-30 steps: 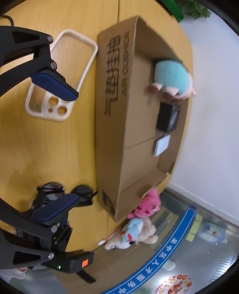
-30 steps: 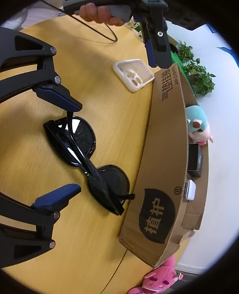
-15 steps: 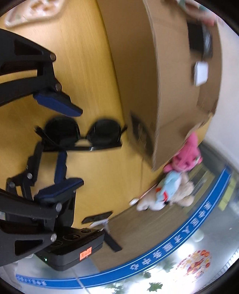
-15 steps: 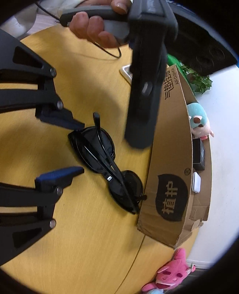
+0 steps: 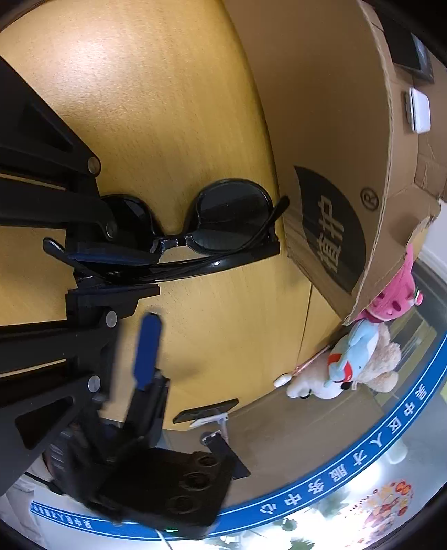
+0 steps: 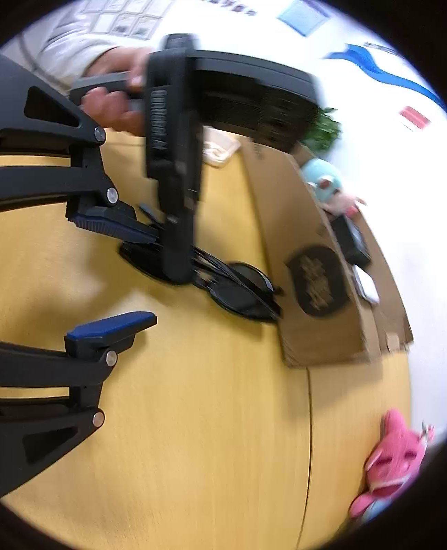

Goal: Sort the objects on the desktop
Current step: 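Grasp the black sunglasses by the frame with the right gripper, then carry the sunglasses into the cardboard box beside the power bank and release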

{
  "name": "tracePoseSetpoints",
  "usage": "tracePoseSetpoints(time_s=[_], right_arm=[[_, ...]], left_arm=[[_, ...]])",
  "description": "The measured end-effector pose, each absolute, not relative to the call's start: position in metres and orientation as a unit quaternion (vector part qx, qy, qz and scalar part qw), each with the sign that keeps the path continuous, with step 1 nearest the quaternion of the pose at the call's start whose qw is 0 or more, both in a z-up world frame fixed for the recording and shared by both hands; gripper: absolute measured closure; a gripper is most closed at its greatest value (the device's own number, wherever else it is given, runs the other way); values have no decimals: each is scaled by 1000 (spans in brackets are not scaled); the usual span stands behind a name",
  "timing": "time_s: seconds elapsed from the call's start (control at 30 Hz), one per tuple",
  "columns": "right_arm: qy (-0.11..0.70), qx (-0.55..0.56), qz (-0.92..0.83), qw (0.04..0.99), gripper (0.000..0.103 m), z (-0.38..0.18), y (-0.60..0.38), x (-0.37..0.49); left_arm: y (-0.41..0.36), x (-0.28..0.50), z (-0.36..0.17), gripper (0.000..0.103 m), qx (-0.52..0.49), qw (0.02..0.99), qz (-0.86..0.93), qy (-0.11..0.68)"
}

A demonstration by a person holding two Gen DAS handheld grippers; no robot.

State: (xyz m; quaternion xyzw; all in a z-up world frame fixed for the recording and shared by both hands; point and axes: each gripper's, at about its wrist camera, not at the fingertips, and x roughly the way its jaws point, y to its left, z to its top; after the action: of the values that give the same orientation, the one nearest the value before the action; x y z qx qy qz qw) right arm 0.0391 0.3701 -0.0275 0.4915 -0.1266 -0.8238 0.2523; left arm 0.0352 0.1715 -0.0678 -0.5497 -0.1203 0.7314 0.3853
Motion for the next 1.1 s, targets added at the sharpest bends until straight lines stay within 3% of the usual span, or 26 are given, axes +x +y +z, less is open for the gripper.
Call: tracePoseSetpoints(time_s=[0.2, 0.27, 0.33, 0.5, 0.73, 1.1], right_arm=[[-203, 488, -807, 263, 60, -28, 371, 3], [-215, 507, -792, 265, 68, -38, 361, -8], [-210, 519, -784, 269, 88, -44, 350, -12], [-181, 503, -803, 263, 91, -29, 336, -7], [-128, 411, -859, 278, 94, 63, 315, -4], [-70, 341, -888, 301, 94, 178, 280, -139]], left_arm=[[173, 39, -68, 97, -549, 384, 732, -125], [176, 40, -68, 97, -549, 384, 732, -123], [177, 42, -67, 97, -547, 381, 737, -118], [171, 50, -50, 97, -526, 375, 755, -112], [151, 41, 39, 97, -437, 373, 811, -105], [126, -103, 145, 97, -376, 355, 848, -118]])
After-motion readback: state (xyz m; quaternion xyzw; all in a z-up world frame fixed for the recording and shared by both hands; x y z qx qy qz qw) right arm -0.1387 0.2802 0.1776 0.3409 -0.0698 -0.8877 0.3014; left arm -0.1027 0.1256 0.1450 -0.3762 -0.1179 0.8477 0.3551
